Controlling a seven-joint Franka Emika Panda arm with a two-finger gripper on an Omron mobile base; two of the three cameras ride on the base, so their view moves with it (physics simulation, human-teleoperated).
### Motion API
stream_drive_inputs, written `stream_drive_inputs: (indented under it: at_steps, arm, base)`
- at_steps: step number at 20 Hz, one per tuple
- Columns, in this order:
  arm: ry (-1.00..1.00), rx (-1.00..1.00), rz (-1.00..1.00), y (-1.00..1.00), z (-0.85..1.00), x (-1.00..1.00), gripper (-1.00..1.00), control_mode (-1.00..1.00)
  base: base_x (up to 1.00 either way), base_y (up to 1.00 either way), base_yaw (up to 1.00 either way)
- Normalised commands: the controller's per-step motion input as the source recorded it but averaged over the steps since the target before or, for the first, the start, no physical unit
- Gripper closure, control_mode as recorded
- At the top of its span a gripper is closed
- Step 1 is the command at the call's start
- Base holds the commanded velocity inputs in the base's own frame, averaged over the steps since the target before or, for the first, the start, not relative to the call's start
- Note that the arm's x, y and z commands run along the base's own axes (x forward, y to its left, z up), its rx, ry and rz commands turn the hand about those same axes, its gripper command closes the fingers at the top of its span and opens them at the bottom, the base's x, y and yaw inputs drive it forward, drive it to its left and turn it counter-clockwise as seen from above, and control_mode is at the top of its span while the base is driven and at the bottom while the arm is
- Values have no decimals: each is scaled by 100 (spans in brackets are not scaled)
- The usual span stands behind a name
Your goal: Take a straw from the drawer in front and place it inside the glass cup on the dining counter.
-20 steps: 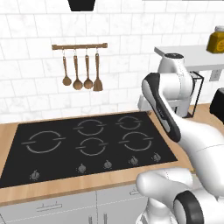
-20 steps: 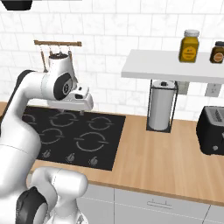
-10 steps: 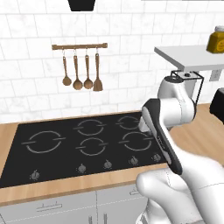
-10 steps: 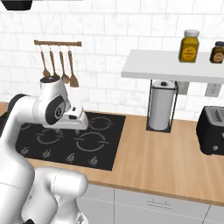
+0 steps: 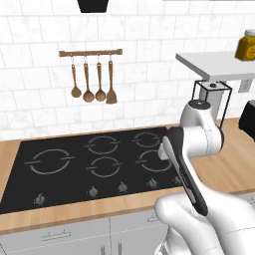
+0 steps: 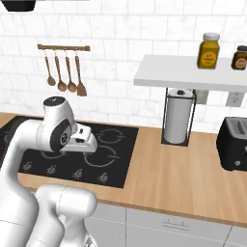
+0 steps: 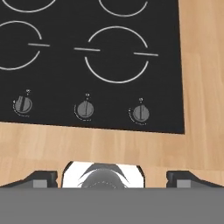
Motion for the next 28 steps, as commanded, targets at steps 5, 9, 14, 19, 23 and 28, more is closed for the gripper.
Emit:
stream_drive_inputs:
  at_steps: [5, 9, 14, 19, 23, 28]
  arm:
    - [0, 0, 0, 0, -15, 0, -100, -100]
    - [-1, 2, 0, 0, -13, -14, -100, -100]
    - [0, 0, 0, 0, 0, 0, -100, 100]
    - [0, 0, 0, 0, 0, 0, -100, 100]
    - [0, 0, 0, 0, 0, 0, -100, 100]
    - [0, 0, 0, 0, 0, 0, -100, 100]
  base:
    - [0, 0, 0]
    - [0, 0, 0]
    - [-34, -20, 14]
    - [-32, -40, 30]
    - [-34, -54, 35]
    - [-45, -45, 32]
